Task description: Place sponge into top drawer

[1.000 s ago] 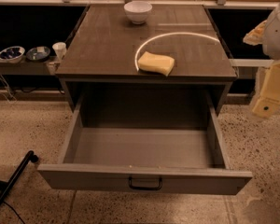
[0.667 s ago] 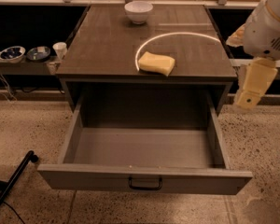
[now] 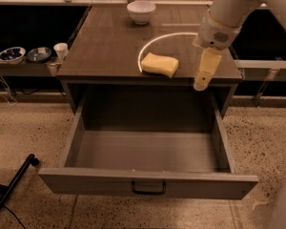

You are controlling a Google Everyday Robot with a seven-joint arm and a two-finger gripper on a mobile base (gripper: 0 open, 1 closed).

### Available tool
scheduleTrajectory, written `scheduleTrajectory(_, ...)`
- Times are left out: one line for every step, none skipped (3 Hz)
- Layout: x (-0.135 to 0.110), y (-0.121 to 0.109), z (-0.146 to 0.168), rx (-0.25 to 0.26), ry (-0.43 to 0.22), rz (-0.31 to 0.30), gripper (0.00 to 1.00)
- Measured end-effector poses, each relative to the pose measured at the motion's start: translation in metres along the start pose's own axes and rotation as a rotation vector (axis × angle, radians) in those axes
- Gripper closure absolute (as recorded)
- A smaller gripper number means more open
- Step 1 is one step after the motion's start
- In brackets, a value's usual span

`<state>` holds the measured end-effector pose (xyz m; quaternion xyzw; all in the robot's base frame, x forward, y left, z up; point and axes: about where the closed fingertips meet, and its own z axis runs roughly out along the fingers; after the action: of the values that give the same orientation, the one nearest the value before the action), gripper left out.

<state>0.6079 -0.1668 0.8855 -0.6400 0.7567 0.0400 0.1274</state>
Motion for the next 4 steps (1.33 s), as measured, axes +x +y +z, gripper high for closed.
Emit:
scheduleTrajectory(-0.015,-0.037,0.031,-0.012,-0.046,0.008,0.0)
scheduleTrajectory(-0.025,-0.069,0.062,-0.028,-0.096,0.07,0.0)
scheduleTrajectory(-0.036,-0.079,0.072,-0.011,-0.137,0.13,0.0)
scheduleTrajectory(-0.05,-0.077,0.084,-0.021,-0.164,0.233,0.27)
